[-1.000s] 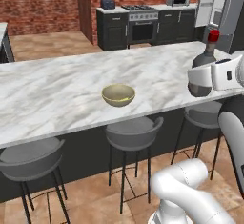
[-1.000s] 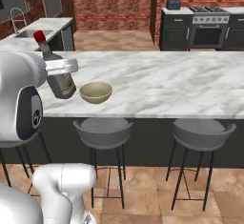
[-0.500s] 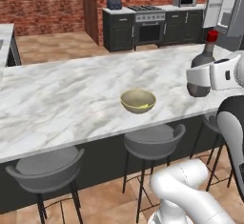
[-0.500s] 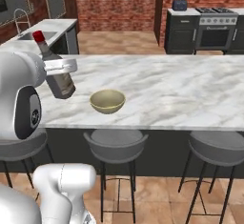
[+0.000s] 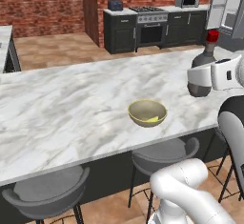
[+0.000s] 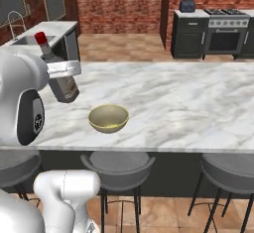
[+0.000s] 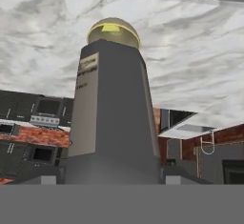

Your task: There is a bowl on the dining counter. Grab a lemon wedge from the fridge and place it in the bowl. Then get the liquor bottle and glass cup from the cabinet and place them next to the bowl.

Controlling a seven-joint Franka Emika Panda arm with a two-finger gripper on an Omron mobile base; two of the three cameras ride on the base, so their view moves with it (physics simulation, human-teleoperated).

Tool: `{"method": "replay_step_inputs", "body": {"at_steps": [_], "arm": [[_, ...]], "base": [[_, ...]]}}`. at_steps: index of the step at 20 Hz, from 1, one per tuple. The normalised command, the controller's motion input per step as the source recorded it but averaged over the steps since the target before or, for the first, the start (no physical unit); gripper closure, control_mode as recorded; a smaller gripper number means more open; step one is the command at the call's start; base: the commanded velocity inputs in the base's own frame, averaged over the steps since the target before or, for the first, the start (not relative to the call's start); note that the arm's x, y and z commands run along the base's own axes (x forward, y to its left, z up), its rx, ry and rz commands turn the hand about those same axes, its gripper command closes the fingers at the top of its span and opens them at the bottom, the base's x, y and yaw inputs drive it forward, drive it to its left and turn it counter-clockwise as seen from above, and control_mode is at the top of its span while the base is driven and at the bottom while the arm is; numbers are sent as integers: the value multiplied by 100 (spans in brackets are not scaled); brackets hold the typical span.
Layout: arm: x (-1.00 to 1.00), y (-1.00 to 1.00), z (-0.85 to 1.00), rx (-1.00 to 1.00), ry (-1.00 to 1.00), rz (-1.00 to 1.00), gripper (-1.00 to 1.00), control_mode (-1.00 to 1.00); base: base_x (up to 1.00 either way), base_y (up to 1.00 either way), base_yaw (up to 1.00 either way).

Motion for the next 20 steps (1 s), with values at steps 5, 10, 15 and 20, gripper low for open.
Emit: {"method": "replay_step_inputs", "body": {"at_steps": [5, 10, 15, 20], "arm": [[0, 0, 0, 0, 0, 0, 100, 100], [63, -68, -9, -3, 13, 0, 100, -100], [97, -67, -50, -6, 15, 4, 100, -100], [97, -63, -65, -5, 9, 12, 100, -100]], "base": [[44, -38, -3], [0, 0, 0], [0, 0, 0], [0, 0, 0]]}}
